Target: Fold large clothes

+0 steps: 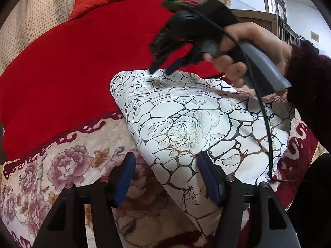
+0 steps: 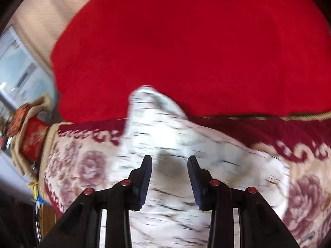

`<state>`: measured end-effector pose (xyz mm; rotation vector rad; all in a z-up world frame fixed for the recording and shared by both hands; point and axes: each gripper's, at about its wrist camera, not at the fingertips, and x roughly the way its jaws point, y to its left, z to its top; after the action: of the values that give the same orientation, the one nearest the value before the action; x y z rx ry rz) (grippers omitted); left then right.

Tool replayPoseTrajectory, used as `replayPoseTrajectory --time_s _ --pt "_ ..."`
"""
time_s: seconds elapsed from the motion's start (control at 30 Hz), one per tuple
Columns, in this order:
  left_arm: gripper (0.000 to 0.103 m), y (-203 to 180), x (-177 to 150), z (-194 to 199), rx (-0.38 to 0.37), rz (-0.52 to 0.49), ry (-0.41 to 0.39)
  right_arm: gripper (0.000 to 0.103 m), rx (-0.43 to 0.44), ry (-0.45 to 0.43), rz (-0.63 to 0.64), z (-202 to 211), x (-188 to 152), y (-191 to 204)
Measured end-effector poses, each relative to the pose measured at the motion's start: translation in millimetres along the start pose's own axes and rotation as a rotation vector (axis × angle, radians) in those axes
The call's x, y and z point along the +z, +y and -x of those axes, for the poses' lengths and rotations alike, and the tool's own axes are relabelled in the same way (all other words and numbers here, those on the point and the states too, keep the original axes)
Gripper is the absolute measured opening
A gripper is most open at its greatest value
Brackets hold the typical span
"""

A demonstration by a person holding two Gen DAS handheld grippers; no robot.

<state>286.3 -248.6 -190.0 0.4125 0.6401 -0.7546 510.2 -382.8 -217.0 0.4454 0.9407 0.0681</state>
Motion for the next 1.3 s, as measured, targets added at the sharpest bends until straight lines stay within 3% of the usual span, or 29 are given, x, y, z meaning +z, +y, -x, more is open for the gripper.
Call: replayPoseTrajectory --time_s 0.17,0.27,0.43,0.6,0.97,1.1,1.17,1.3 --pt "0.065 -1.1 -0.6 1.8 0.024 -0.011 -0.004 0.043 -0.056 0.105 0.058 -42.7 -6.6 23.2" --pt "0.065 0.1 -0.6 2.2 0.021 -0.008 0.0 0.044 -0.031 0.132 0.019 -65.3 -11.9 13.2" --pt "0.065 -3.8 -2.3 4.4 0.038 -0.036 -0.008 0.044 -0.05 0.119 0.035 -44.2 -16.9 13.9" --pt "0.065 -5.8 -2.6 6.4 0.045 -0.036 -0.009 0.046 0.001 0.047 0.044 7.0 -35.9 11.2" --pt "0.065 -13.3 -2.6 10.9 0.076 -0.044 -0.017 0.047 -0.089 -0.005 0.072 113.7 -129.1 -19.6" --pt "0.068 -17.7 -3.1 12.5 0.086 -0.051 -0.015 0.053 -0.1 0.066 0.047 97.0 -164.1 -40.8" --pt "0.069 -18.3 -3.6 10.5 0.091 -0.055 -0.015 0.058 -0.065 0.098 0.0 76.2 -181.9 -57.3" --pt "0.071 -17.1 0.5 10.7 0.099 -0.045 -0.005 0.059 -0.013 0.035 -0.043 72.7 -195.3 -71.3"
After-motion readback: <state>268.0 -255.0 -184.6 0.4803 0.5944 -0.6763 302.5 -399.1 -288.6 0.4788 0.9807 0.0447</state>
